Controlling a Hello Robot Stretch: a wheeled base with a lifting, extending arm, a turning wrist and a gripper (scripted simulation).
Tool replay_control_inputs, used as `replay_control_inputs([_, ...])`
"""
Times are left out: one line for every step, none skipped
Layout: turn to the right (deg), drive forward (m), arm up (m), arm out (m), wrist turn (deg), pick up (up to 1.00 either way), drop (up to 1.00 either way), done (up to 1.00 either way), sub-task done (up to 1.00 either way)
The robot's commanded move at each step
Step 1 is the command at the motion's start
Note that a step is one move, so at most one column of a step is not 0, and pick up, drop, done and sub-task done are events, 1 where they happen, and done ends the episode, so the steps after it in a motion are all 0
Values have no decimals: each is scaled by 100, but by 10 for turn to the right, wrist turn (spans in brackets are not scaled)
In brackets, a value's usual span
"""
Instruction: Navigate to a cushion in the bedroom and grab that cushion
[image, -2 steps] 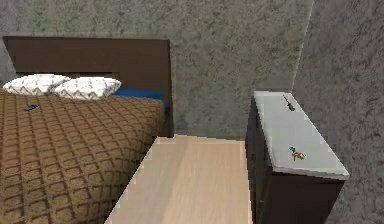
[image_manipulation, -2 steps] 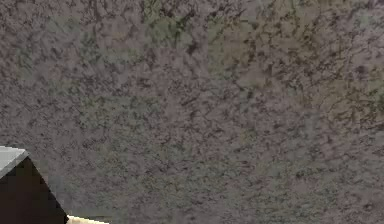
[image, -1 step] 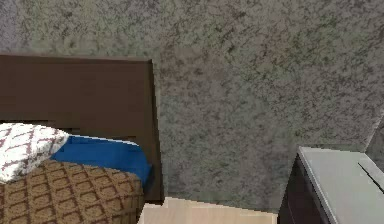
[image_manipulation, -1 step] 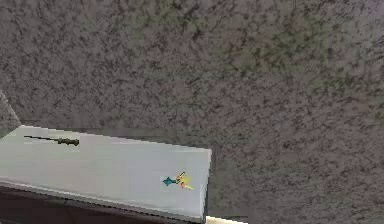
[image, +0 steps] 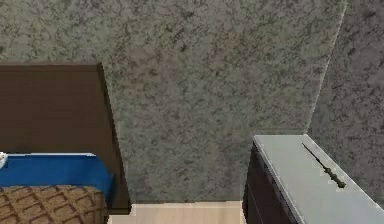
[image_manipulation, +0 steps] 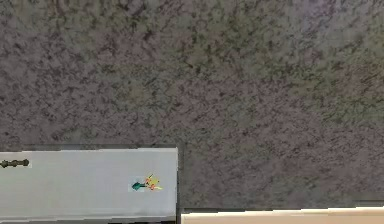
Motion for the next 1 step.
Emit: replay_control_inputs([0, 10, 0, 0, 0, 0, 0, 0, 0])
